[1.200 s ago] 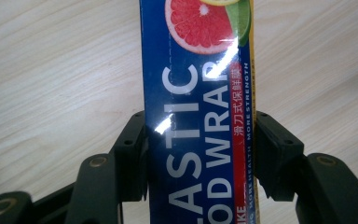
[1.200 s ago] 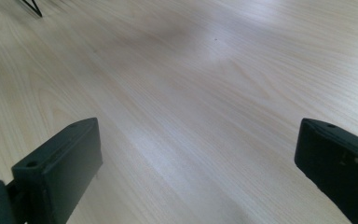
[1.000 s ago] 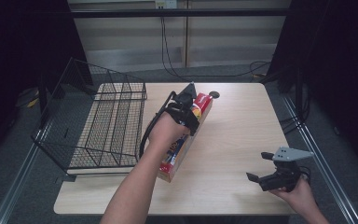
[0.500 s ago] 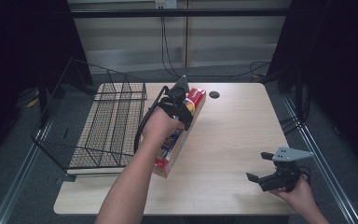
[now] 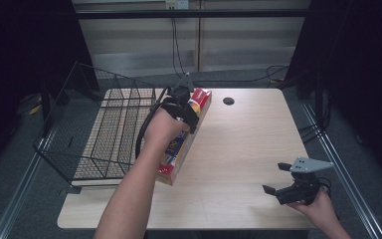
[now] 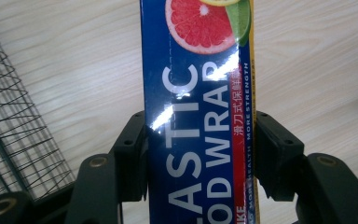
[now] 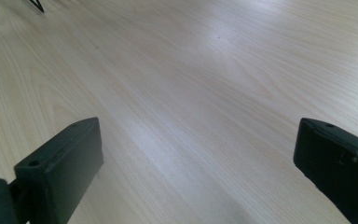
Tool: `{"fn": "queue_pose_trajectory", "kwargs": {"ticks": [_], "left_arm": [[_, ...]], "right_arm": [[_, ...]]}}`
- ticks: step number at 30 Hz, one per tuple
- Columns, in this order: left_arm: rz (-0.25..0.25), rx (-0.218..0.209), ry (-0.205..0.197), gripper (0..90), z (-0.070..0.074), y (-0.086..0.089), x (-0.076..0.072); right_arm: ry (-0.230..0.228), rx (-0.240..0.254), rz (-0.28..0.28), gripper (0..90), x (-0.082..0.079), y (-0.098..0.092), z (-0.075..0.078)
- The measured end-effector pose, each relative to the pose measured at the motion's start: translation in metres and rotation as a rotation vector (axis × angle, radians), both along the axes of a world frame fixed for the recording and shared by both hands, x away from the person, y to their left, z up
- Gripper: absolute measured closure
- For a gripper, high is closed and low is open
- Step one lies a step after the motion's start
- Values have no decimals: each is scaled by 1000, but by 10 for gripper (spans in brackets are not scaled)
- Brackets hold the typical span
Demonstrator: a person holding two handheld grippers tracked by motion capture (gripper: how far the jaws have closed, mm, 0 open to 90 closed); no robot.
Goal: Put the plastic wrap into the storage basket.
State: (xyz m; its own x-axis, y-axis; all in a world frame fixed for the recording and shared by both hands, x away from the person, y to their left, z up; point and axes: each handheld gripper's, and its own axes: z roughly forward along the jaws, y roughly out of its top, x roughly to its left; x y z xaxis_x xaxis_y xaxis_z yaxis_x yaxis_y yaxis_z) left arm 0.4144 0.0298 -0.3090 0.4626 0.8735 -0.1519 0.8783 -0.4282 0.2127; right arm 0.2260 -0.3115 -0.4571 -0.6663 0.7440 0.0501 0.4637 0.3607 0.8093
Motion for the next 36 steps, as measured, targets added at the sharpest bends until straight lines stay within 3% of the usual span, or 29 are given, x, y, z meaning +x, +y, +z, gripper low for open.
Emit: {"fn": "queue_pose_trajectory", "kwargs": {"ticks": [10,36], "left_arm": [[46,5,0,451,14,15,3],[102,8,11,450,41,50,7]], "right_arm": [[6,3,7,12,1,0,0],[15,3,-2,15,1,0,-1]]}}
